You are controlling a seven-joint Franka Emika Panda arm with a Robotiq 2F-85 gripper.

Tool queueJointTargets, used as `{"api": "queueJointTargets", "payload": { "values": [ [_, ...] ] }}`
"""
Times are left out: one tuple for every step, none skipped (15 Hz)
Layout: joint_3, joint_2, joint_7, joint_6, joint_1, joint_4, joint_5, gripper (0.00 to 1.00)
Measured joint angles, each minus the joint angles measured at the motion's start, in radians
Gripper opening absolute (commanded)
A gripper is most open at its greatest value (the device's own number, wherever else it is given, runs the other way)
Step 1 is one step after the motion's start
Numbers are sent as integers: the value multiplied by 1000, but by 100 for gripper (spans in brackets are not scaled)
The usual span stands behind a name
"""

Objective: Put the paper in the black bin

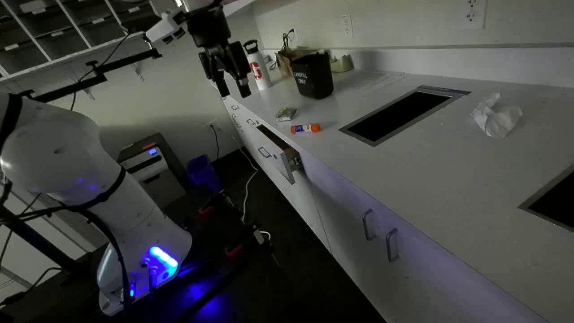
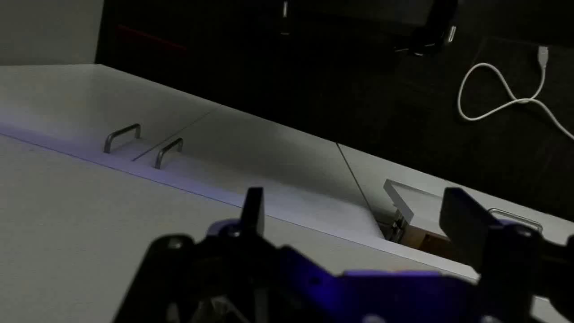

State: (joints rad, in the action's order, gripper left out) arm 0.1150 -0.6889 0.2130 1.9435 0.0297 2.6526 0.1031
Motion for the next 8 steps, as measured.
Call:
{"api": "queueJointTargets", "payload": {
  "values": [
    [0,0,0,0,0,0,0,100],
    [0,0,0,0,0,0,0,100],
    [0,0,0,0,0,0,0,100],
    [0,0,0,0,0,0,0,100],
    [0,0,0,0,0,0,0,100],
    [0,0,0,0,0,0,0,100],
    [1,1,-2,0,0,-2,-2,100],
    [3,5,-8,5,1,-7,-5,100]
  ]
}}
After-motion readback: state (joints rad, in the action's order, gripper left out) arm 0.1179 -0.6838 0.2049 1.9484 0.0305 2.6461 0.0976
